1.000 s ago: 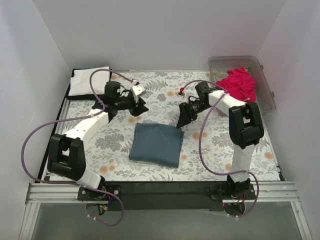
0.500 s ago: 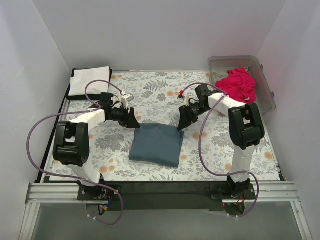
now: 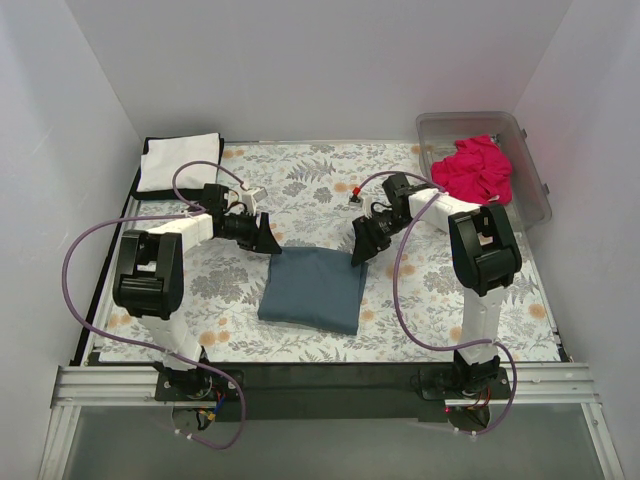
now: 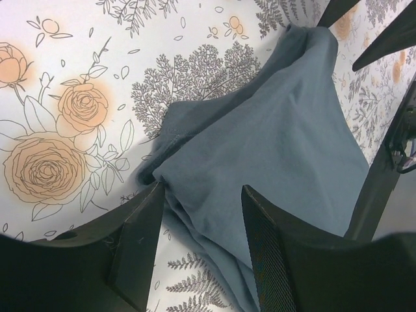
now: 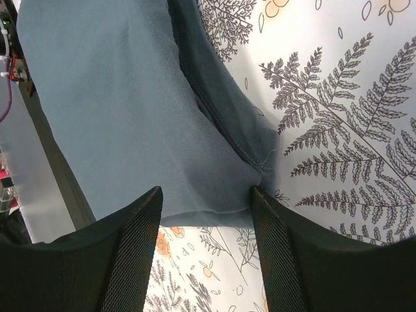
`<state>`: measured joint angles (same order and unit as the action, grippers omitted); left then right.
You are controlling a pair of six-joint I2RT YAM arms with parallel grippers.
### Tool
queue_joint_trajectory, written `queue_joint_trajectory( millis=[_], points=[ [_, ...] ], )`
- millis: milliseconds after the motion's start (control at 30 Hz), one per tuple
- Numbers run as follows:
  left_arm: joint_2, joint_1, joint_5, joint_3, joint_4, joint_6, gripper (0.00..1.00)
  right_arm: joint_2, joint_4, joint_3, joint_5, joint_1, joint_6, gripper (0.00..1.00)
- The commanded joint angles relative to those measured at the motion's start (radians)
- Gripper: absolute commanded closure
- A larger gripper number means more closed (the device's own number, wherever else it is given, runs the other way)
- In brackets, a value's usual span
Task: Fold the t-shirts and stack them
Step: Fold the tshirt
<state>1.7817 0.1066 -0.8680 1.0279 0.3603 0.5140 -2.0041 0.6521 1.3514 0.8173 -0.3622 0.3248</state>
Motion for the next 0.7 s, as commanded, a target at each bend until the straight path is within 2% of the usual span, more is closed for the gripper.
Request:
queue_joint_trajectory(
  millis=[0, 333, 400, 467, 500, 533, 567, 633, 667],
  points=[
    [-0.016, -0.004, 0.011, 0.021, -0.035, 0.023, 0.50, -0.008, -0.014, 0.002, 0.003, -0.007, 0.010, 0.37],
    [0.011, -0.004, 0.020, 0.024, -0.058, 0.050, 0.52, 0.022, -0.012, -0.015, 0.003, -0.006, 0.002, 0.46],
    [0.021, -0.004, 0.017, 0.027, -0.060, 0.055, 0.55, 0.030, -0.012, -0.014, 0.014, -0.004, 0.002, 0.54],
    [0.019, -0.004, 0.014, 0.032, -0.067, 0.063, 0.65, 0.044, -0.011, -0.012, 0.016, -0.006, 0.000, 0.65],
    [0.018, -0.004, 0.015, 0.031, -0.070, 0.066, 0.68, 0.048, -0.011, -0.011, 0.014, -0.006, -0.001, 0.68],
    [0.016, -0.004, 0.012, 0.032, -0.073, 0.066, 0.75, 0.059, -0.009, -0.014, 0.014, -0.006, -0.001, 0.72],
    [0.016, -0.004, 0.012, 0.034, -0.073, 0.067, 0.77, 0.062, -0.009, -0.014, 0.014, -0.006, -0.003, 0.79],
    [0.015, -0.002, 0.014, 0.032, -0.072, 0.067, 0.82, 0.071, -0.006, -0.014, 0.016, -0.006, -0.004, 0.87],
    [0.013, -0.004, 0.014, 0.032, -0.072, 0.066, 0.86, 0.074, -0.002, -0.011, 0.013, -0.006, -0.004, 0.95]
  ],
)
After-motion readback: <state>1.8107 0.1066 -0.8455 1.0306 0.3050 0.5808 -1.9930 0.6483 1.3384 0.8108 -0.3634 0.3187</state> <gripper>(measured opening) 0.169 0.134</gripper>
